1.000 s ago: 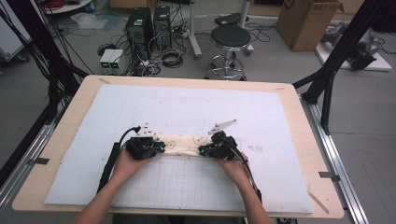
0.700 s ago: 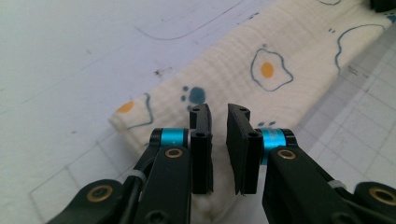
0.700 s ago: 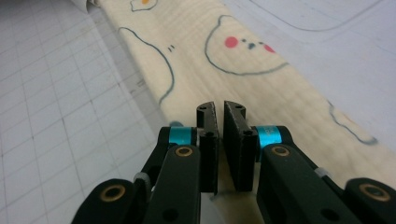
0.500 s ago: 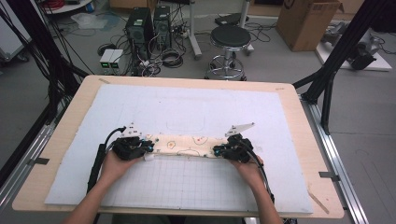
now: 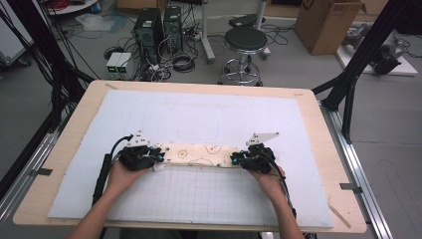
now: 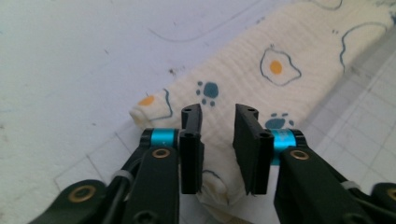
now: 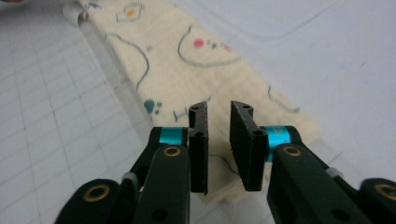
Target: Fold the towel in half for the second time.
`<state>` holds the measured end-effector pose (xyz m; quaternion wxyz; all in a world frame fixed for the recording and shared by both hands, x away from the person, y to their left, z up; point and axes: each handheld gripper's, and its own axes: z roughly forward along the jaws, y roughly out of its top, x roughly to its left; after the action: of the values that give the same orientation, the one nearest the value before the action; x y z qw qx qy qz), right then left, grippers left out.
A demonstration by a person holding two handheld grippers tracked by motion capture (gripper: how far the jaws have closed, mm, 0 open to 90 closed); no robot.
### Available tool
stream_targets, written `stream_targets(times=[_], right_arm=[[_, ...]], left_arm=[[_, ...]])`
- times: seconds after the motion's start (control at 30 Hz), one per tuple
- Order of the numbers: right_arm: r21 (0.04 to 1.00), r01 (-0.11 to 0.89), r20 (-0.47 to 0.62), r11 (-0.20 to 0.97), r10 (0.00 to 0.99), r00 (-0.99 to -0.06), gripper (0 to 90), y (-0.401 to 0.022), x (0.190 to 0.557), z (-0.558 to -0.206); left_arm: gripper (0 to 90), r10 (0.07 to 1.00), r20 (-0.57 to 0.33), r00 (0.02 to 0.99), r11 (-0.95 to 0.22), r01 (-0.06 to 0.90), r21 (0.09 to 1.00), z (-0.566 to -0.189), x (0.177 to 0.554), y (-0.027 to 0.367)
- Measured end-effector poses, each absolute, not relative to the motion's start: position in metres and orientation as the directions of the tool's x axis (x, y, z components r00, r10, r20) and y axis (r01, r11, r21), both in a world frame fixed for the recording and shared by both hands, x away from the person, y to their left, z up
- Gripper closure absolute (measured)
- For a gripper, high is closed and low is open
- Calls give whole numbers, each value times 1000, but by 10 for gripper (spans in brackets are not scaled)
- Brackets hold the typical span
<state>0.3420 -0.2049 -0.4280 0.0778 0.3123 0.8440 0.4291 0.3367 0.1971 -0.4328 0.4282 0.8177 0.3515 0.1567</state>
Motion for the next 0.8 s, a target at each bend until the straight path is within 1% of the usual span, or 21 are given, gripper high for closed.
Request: stream_targets(times=[0.1, 0.27, 0.4, 0.8], right_arm=[[774, 464, 139, 431, 599, -788, 710, -202, 347, -424], [754, 473, 128, 455, 604, -786, 664, -196, 356, -431], [729, 496, 140, 471, 607, -783, 624, -197, 358, -436], [732, 446, 66, 515, 598, -799, 586, -201, 354, -438]], left_arm=[[638, 731, -53, 680, -365, 455, 813, -434, 342, 201], [634, 730, -62, 680, -371, 472, 800, -439, 346, 201], [631, 730, -76, 679, -364, 481, 797, -440, 347, 202], [626, 724, -79, 685, -371, 484, 793, -441, 348, 203]])
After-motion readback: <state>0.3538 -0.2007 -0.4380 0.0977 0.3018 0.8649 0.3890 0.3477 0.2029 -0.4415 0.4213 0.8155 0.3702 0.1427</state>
